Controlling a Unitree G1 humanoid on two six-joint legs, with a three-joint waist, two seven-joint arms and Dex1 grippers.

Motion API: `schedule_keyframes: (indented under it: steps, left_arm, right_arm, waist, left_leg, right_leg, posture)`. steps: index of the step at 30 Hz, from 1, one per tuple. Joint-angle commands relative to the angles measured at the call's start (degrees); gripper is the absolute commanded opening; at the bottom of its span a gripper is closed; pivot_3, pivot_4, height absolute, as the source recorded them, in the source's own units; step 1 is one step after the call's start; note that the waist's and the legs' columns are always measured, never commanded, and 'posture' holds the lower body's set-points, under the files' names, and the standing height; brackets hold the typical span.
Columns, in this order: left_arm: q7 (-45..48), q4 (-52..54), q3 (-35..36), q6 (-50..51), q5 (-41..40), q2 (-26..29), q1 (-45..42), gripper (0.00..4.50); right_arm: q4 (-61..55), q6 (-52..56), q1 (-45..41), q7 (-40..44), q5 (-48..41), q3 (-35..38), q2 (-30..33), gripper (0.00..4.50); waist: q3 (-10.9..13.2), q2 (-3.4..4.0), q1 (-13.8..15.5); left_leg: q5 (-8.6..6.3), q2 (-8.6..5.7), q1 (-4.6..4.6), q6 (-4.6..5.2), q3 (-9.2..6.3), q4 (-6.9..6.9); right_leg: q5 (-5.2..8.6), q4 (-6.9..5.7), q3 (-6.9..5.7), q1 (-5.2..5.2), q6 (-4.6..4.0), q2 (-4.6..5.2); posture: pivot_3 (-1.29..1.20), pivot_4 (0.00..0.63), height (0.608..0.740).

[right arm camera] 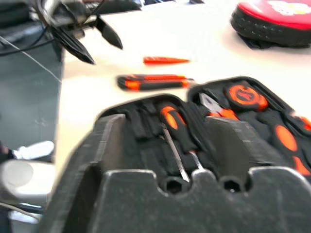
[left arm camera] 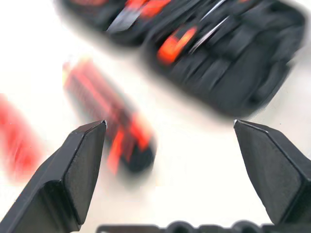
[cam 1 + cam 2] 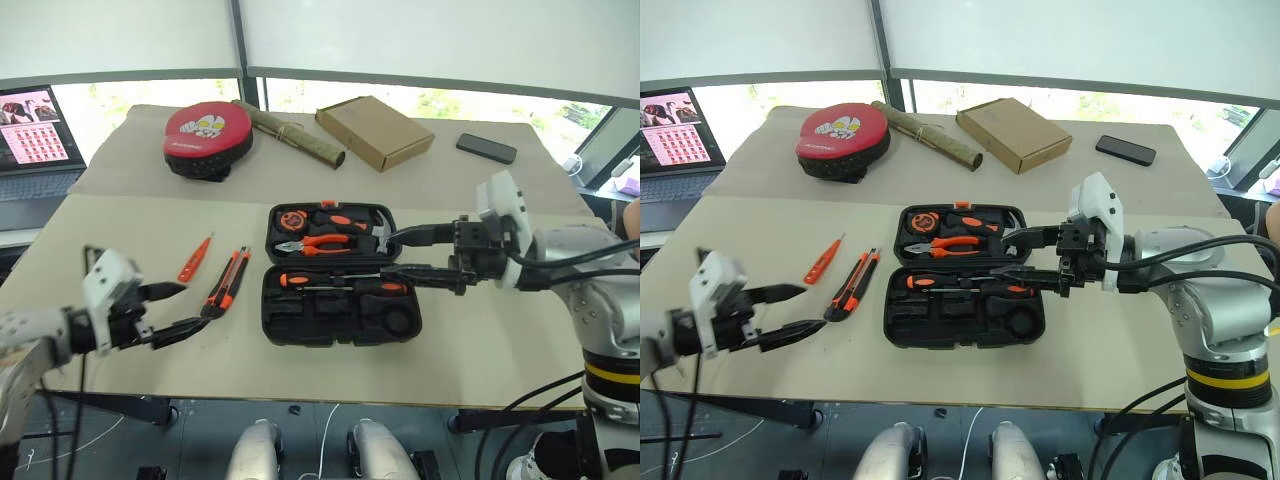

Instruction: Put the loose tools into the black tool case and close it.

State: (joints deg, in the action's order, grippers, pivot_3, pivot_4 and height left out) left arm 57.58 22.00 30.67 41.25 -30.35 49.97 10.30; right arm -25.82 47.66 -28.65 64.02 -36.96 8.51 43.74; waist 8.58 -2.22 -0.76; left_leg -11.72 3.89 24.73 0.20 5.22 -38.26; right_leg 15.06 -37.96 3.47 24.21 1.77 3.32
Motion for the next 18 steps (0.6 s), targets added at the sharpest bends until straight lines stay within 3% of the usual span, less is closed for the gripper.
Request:
schedule_keyframes:
  steps: [1, 5, 10, 13, 18]
  left_arm:
    - [-5.3, 1.1, 5.3, 0.3, 3.2, -1.1, 5.3, 4.5]
    - [-7.8, -0.3, 2.3, 8.5, 1.7, 4.2, 0.3, 4.5]
    - [-7.8, -6.5, -8.3, 22.4, -1.9, 12.9, -18.3, 4.5]
    - [-6.9, -15.8, -22.6, 28.3, 1.1, 14.6, -35.2, 4.5]
    - [-6.2, -34.6, -42.9, 28.4, 11.5, 10.2, -58.0, 4.5]
  right_arm:
    - [-5.4, 1.1, 2.6, -1.3, -4.1, 2.9, 2.2, 4.49]
    - [-5.7, 0.3, 3.1, -2.9, -4.7, 2.7, 3.0, 4.49]
    - [-6.4, -0.8, 3.3, -6.2, -4.8, 2.0, 2.3, 4.49]
    - [-9.1, -1.8, 5.5, -9.8, -4.2, 1.5, 0.7, 4.49]
    - [-13.7, -2.6, 10.0, -14.2, -4.6, 0.9, -1.2, 4.49]
  waist:
    - [0.0, -0.06, 0.2]
    - [0.1, -0.22, 0.8]
    - [0.0, -0.28, 1.3]
    - [0.0, -0.29, 1.2]
    - [0.0, -0.3, 1.2]
  left_leg:
    - [-0.01, -0.02, -0.07, -0.01, 0.0, 0.02]
    - [0.0, -0.05, -0.06, -0.02, 0.02, 0.03]
    - [0.02, -0.05, -0.09, -0.05, 0.0, 0.03]
    - [0.02, -0.07, 0.02, -0.04, 0.07, 0.07]
    - [0.03, -0.09, 0.16, -0.03, -0.02, 0.17]
  right_leg:
    - [0.02, 0.01, -0.01, -0.05, -0.01, 0.07]
    - [0.08, 0.12, -0.04, -0.02, -0.14, 0.11]
    - [0.07, 0.18, -0.14, 0.03, -0.17, 0.09]
    - [-0.05, 0.2, -0.1, -0.03, 0.01, 0.05]
    - [-0.02, 0.1, -0.08, 0.09, 0.0, -0.13]
  posture:
    - [0.0, 0.15, 0.74]
    - [0.0, 0.15, 0.74]
    - [0.0, 0.15, 0.74]
    - [0.0, 0.15, 0.74]
    - [0.0, 0.15, 0.74]
